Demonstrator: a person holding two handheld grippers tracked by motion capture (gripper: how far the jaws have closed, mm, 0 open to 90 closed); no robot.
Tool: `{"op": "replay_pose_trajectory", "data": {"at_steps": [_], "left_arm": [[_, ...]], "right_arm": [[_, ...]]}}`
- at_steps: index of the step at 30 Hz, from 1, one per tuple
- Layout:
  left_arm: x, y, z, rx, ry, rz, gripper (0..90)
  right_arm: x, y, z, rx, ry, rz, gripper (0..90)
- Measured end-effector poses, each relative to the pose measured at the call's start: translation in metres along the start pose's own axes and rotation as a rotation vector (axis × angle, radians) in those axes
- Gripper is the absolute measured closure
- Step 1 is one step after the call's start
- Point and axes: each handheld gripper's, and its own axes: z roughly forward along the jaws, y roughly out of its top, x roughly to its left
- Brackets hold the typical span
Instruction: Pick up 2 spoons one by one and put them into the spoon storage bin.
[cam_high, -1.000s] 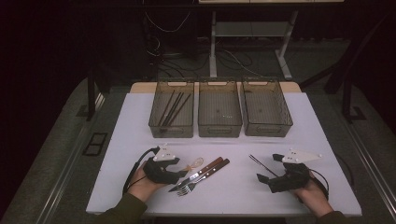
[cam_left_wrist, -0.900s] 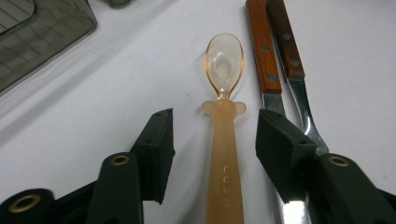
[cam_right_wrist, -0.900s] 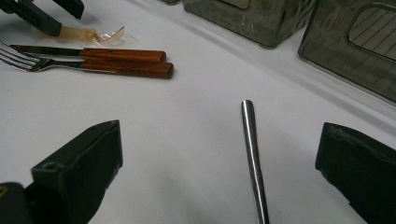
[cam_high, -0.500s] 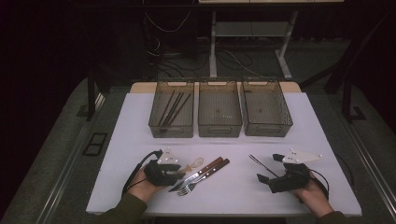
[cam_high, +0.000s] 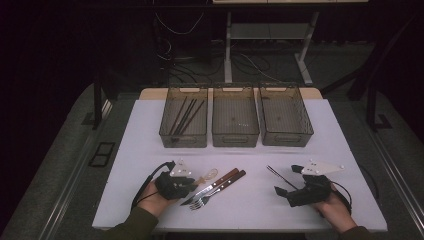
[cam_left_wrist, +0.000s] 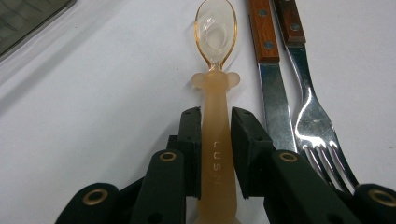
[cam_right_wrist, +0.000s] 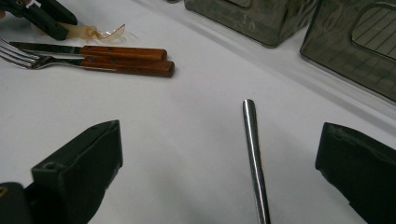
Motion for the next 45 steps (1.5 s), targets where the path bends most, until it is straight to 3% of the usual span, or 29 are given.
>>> {"op": "replay_pose_trajectory", "data": {"at_steps": [14, 28, 45], "left_arm": [[0.002, 0.002, 0.0, 0.001, -0.006, -0.004, 75.2], [0.007, 0.007, -0.009, -0.042, -0.013, -0.031, 75.3], [0.016, 0.032, -0.013, -0.092, -0.041, -0.045, 75.3]], "right_arm": [[0.001, 0.0, 0.0, -0.001, 0.003, -0.003, 0.9], [0.0, 0.0, 0.0, 0.004, 0.002, -0.002, 0.9], [-0.003, 0.0, 0.001, -0.002, 0.006, 0.014, 0.9]]}}
